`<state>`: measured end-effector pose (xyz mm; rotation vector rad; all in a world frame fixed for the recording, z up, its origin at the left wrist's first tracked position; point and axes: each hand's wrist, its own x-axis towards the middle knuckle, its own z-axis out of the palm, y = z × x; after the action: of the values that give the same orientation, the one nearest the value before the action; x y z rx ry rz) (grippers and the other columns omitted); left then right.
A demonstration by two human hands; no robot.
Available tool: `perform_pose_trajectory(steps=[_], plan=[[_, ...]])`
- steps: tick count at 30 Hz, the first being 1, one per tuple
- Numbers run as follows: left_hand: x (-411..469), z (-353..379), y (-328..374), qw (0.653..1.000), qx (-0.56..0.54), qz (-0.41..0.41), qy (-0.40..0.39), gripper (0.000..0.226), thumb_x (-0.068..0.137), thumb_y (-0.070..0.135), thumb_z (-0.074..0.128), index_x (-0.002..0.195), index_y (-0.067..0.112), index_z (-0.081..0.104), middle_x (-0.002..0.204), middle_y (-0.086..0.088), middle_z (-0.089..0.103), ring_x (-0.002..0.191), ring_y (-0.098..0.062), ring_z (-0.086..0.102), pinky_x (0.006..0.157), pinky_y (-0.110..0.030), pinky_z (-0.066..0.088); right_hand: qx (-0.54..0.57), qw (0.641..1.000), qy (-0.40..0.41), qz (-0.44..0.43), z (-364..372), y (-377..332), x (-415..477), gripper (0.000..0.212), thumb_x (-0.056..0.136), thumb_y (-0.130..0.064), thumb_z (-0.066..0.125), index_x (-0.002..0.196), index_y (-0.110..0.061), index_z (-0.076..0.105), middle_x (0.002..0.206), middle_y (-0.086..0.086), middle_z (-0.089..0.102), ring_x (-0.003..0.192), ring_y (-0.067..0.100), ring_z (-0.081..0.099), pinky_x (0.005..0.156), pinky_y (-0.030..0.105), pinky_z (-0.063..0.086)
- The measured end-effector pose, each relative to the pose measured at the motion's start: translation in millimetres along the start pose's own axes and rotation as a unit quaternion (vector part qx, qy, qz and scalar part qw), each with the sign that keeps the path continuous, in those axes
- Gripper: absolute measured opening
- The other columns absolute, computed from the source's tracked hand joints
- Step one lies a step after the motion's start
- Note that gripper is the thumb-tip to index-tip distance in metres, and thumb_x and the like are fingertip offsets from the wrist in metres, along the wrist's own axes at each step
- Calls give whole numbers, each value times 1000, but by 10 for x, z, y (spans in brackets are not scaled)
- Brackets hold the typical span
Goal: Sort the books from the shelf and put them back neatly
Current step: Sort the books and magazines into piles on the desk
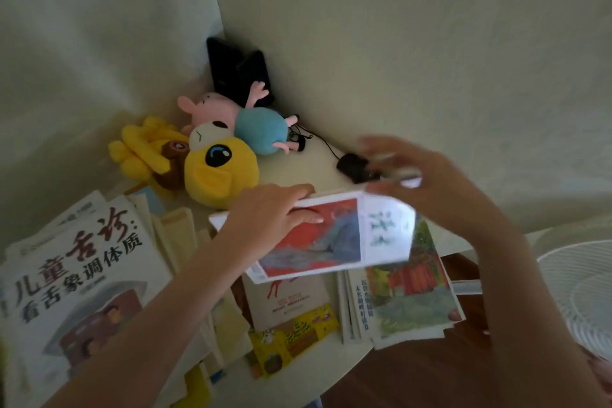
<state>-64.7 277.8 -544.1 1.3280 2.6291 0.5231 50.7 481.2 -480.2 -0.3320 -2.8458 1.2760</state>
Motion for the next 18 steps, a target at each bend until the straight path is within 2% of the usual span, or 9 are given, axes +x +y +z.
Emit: perform_pose_trajectory(steps=[2, 3, 6, 8, 9, 11, 14, 16, 18], plan=[[-100, 78, -85, 974, -205, -100, 2, 55, 76, 69, 59, 102, 20, 62, 83, 4, 69, 72, -15, 65, 59, -28, 47, 57, 976, 211, -14, -102, 263, -167, 67, 78, -57, 66, 136, -32, 44, 135, -13, 52, 121, 3, 52, 103, 26, 40], [-150, 100, -113, 937, -319, -139, 22, 56, 73, 68, 62, 100, 19, 63, 83, 3, 70, 72, -14, 67, 60, -26, 50, 123, 959, 253, 13, -75, 390, -231, 84, 72, -69, 64, 141, -29, 36, 142, -5, 47, 124, 6, 50, 108, 33, 37], [-220, 149, -58, 802, -549, -224, 64, 35, 79, 46, 69, 104, 21, 65, 92, -2, 73, 82, -16, 70, 70, -27, 58, 364, 896, 180, 178, 342, 695, -374, 145, 36, -87, 69, 149, -15, 13, 145, 26, 34, 107, 6, 60, 104, 56, 38], [-198, 221, 37, 735, -619, -270, 65, 35, 79, 44, 66, 104, 20, 65, 99, -9, 72, 87, -22, 70, 75, -36, 60, 441, 862, 68, 241, 721, 751, -510, 132, 42, -80, 73, 148, -17, 24, 133, 19, 54, 101, 16, 68, 83, 43, 55], [-171, 258, 78, 724, -623, -288, 65, 39, 77, 50, 70, 102, 19, 66, 101, -12, 71, 90, -26, 70, 79, -42, 59, 463, 843, 28, 271, 856, 713, -534, 118, 48, -74, 75, 142, -15, 35, 119, 14, 65, 94, 19, 71, 72, 34, 58], [-133, 376, 117, 730, -606, -310, 67, 43, 73, 57, 72, 96, 21, 68, 101, -16, 71, 92, -32, 69, 86, -55, 54, 496, 822, 22, 278, 1010, 740, -561, 98, 49, -59, 85, 128, -11, 51, 101, 10, 73, 86, 23, 72, 63, 29, 58], [-131, 532, 135, 737, -586, -327, 83, 17, 83, 45, 68, 90, 29, 68, 97, -14, 72, 90, -33, 69, 84, -58, 53, 480, 837, 72, 251, 978, 770, -542, 61, 79, -22, 72, 133, -29, 46, 102, 5, 73, 86, 26, 72, 62, 30, 58], [-179, 646, 159, 742, -575, -335, 83, 14, 85, 41, 66, 90, 29, 67, 93, -13, 72, 88, -33, 69, 82, -57, 54, 429, 866, 81, 246, 954, 831, -552, 61, 87, -12, 63, 133, -43, 38, 107, 1, 71, 90, 25, 71, 64, 30, 58], [-220, 740, 196, 749, -563, -340, 80, 23, 83, 45, 64, 95, 26, 65, 94, -17, 70, 88, -37, 68, 80, -57, 54, 393, 884, 76, 241, 951, 878, -590, 67, 89, -13, 63, 137, -45, 30, 112, 0, 68, 91, 21, 71, 65, 29, 58]])
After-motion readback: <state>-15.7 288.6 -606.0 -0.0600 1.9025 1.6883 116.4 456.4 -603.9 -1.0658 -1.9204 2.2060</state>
